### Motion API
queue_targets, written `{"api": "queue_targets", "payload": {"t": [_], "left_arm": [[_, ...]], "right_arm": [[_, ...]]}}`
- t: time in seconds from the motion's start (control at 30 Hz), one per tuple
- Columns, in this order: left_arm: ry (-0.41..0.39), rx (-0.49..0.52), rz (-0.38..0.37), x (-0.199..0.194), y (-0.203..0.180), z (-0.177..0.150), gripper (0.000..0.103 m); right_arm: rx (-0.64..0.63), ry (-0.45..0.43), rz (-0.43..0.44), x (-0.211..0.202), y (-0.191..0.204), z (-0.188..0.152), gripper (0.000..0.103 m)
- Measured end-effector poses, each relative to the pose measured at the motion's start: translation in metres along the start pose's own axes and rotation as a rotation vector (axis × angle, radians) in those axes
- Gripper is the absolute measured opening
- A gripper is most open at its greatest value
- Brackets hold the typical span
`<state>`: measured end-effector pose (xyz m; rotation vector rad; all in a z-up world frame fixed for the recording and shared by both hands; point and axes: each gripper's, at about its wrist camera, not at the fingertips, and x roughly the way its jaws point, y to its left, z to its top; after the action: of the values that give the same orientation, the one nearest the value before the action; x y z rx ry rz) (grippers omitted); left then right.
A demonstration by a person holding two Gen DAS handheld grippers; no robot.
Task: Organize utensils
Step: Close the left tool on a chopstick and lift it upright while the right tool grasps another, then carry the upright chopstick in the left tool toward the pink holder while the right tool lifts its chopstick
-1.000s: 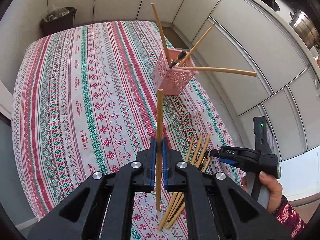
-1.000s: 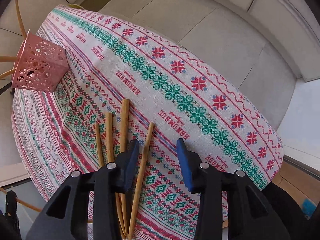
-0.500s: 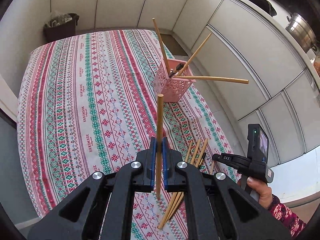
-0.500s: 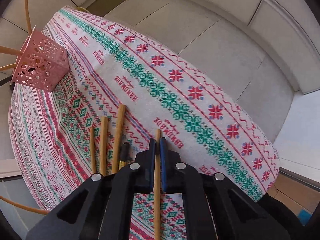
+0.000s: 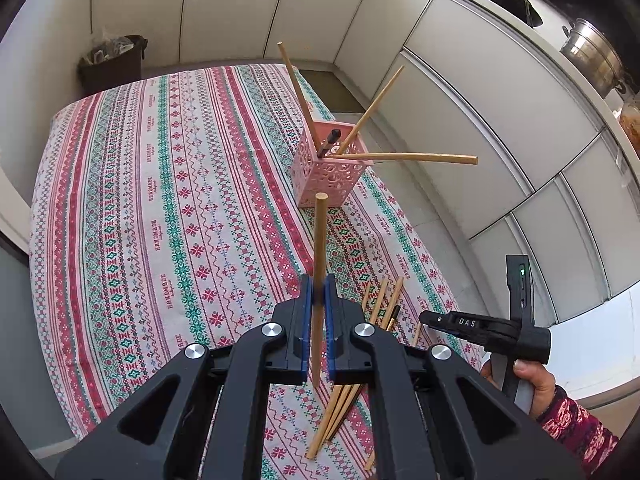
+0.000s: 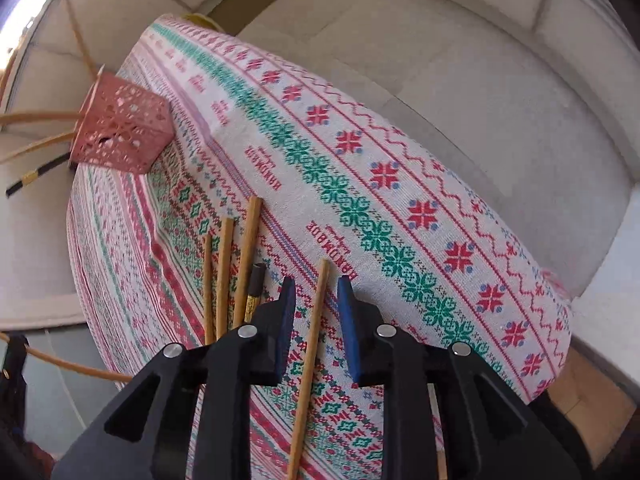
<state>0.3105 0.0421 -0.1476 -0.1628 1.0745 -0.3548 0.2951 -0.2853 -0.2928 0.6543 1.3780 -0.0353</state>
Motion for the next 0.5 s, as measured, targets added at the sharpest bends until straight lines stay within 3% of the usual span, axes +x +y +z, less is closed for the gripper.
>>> {"api": "queue_targets", "payload": {"t": [0.1,0.13,0.17,0.23,0.27,0.33,0.5], "left_arm": [[-0.008,-0.011,0.000,-0.004,0.005,0.000,0.005],[-0.011,-0.012,0.003,-0.005,0.007,0.000,0.005],[-0.013,-0.016,0.006,-0.006,0.008,0.000,0.005],[-0.014,-0.019,0.011,-0.006,0.008,-0.001,0.005],[-0.015,-0.019,0.013,-0.005,0.008,0.000,0.005],[-0.019,-0.020,0.004,-0.005,0.005,0.002,0.005],[-0.012,-0.017,-0.001,0.002,0.000,0.003,0.005]], "right_arm": [[-0.496,-0.097,0.035,-0.024,0.044,-0.026,0.035],[-0.740,-0.140,0.033,-0.037,0.062,-0.048,0.047],[-0.977,-0.156,0.039,-0.045,0.074,-0.075,0.066],[-1.405,-0.081,0.024,-0.050,0.086,-0.132,0.074],[-1.518,-0.049,-0.011,-0.047,0.087,-0.151,0.074],[-1.626,0.027,-0.014,-0.040,0.087,-0.170,0.074],[-1.839,0.158,-0.049,-0.008,0.087,-0.184,0.070]]}}
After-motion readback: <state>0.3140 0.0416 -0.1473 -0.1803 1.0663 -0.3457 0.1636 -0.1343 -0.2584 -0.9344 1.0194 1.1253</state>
